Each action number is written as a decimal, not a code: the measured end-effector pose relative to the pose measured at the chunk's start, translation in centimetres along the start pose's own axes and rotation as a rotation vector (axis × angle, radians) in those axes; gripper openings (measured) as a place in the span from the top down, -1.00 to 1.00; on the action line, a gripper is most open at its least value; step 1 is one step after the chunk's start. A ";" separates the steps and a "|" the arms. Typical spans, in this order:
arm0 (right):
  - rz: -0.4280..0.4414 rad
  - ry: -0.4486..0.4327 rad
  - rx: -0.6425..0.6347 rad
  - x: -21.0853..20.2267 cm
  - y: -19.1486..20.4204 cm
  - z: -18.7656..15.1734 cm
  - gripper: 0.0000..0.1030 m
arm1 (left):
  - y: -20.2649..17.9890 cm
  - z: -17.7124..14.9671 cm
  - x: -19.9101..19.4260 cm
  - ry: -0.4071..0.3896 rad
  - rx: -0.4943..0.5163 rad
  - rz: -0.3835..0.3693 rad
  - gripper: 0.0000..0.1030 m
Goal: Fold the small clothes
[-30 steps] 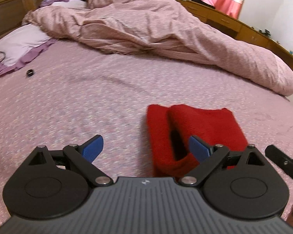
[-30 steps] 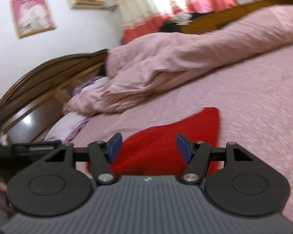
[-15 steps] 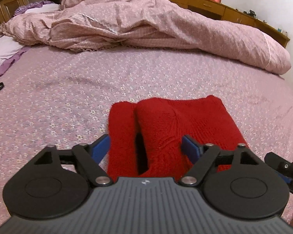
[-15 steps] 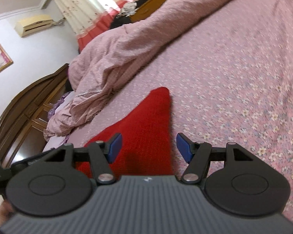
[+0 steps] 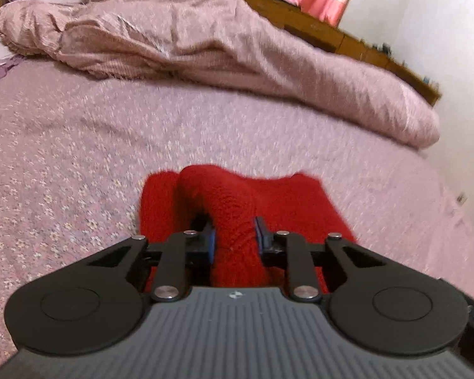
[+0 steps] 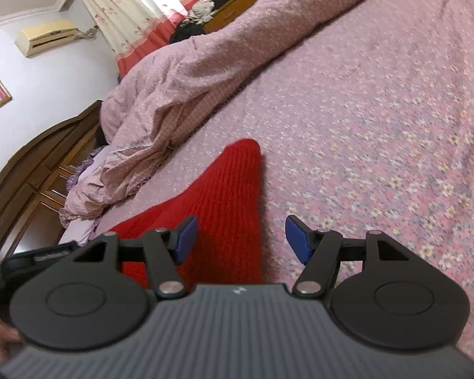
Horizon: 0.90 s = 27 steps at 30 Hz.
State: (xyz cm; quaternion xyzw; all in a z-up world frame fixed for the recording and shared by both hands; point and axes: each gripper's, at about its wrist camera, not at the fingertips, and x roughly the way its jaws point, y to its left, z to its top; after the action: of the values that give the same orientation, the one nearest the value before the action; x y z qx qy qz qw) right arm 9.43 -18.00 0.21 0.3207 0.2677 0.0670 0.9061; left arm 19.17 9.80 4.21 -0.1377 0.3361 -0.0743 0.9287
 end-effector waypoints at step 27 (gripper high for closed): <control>0.041 0.138 -0.217 2.4 4.9 -0.1 -0.55 | 5.4 -3.3 -0.8 0.053 -0.049 0.151 -0.33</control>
State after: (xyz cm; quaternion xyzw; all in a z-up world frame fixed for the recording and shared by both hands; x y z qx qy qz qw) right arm 11.65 -13.40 2.12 0.2208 0.3139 0.1362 0.9133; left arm 16.68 14.39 0.57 -0.1326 0.3718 0.0006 0.9188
